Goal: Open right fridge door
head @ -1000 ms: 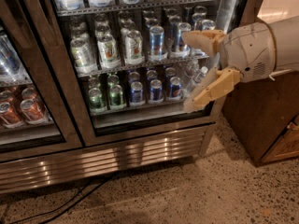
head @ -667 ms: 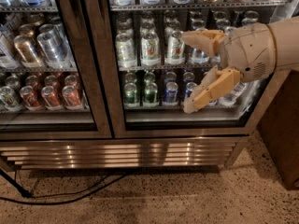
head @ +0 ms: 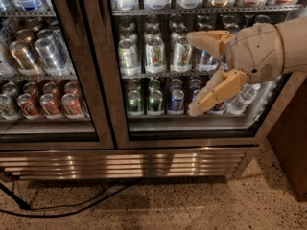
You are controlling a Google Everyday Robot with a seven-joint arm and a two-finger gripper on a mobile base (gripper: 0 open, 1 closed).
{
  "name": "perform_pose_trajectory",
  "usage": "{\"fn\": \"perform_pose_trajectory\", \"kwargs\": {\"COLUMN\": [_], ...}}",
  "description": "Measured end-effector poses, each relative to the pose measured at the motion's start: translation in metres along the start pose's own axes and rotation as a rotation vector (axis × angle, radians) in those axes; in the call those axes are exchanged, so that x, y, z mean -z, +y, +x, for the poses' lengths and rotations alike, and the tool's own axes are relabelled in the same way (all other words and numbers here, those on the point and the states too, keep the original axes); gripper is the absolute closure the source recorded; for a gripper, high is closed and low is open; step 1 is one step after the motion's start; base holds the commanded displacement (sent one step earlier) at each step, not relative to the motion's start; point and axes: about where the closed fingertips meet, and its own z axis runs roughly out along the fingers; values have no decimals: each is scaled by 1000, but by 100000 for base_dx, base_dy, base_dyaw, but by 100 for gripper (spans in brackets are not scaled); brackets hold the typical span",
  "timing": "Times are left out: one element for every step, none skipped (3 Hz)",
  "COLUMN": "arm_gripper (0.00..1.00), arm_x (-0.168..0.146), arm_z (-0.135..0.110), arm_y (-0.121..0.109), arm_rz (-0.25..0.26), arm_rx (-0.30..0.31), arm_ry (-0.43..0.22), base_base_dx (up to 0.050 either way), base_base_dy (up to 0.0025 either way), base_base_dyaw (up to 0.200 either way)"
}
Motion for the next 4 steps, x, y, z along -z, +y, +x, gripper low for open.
{"fn": "perform_pose_trajectory", "kwargs": {"arm_gripper": [0,0,0,0], "arm_x": [-31,-59,-76,-85], "arm_z": [-38,-75,-129,-160], "arm_y": [-5,-9,-12,-15], "arm_rz": [-13,-24,-45,-56], "arm_rx": [48,97,205,264], "arm_ry": [-5,-10,-14,-19], "base_base_dx": [0,0,0,0], "base_base_dy": [0,0,0,0], "base_base_dyaw": [0,0,0,0]}}
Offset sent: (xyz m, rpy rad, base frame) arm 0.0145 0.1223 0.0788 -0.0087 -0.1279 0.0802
